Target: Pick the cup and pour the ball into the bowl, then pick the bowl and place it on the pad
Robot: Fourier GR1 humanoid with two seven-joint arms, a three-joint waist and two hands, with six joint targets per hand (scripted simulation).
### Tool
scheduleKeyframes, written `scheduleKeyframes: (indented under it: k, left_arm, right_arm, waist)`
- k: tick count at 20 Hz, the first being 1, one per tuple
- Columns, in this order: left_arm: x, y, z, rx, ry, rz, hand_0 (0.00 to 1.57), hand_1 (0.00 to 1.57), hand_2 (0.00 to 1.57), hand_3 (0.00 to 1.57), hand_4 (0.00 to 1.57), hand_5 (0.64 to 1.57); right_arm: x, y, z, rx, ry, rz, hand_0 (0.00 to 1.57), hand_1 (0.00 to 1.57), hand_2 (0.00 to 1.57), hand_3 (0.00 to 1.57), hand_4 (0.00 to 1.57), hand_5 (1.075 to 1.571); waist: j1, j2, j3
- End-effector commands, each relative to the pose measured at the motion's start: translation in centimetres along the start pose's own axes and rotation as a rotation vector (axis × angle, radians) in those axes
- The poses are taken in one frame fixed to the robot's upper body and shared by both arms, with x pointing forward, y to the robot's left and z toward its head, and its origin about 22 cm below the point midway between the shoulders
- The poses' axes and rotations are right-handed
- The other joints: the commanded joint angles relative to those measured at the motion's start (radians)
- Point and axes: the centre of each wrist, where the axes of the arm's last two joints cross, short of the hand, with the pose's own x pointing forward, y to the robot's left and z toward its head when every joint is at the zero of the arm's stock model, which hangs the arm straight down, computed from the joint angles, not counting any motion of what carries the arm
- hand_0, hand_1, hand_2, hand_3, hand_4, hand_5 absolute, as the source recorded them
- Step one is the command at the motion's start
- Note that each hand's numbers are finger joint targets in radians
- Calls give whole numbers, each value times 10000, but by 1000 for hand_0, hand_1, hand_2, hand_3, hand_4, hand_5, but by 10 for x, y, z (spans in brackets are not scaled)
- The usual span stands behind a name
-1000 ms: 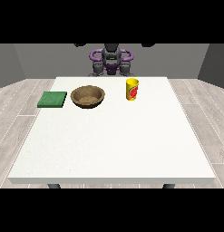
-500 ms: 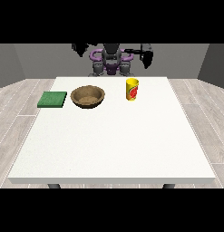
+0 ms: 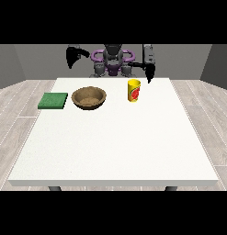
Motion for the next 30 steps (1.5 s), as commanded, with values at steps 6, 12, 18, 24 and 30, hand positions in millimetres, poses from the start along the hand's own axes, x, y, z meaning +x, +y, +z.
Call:
scheduleKeyframes:
  k: [6, 12, 18, 24, 30]
  left_arm:
    - [-46, 5, 13, 250, 183, -456, 0, 0, 0, 0, 0, 1537]
    - [-60, 15, 1, 775, 114, -684, 0, 0, 0, 0, 0, 1529]
    - [-74, 19, 4, 729, 580, -391, 0, 0, 0, 0, 0, 1530]
    - [-65, 25, -28, 1003, -120, -868, 0, 0, 0, 0, 0, 1529]
    - [-93, 7, 22, 435, -364, -2933, 1244, 1244, 1571, 1571, 1296, 1151]
  right_arm:
    - [3, -31, -26, -156, -145, 227, 0, 0, 402, 600, 661, 1565]
    - [-10, -34, -17, 210, -89, 356, 0, 0, 369, 566, 642, 1565]
    - [-17, -34, -19, 204, 215, 426, 0, 0, 386, 543, 633, 1568]
    - [-2, -54, -33, 448, -345, 484, 0, 0, 306, 557, 616, 1568]
    - [-12, -58, -24, 306, -243, 283, 0, 0, 403, 608, 596, 1570]
  waist:
    - [-249, 70, 0]
    - [-699, 89, -1]
    - [-643, -95, -2]
    - [-1075, 554, -3]
    - [-1072, 325, 5]
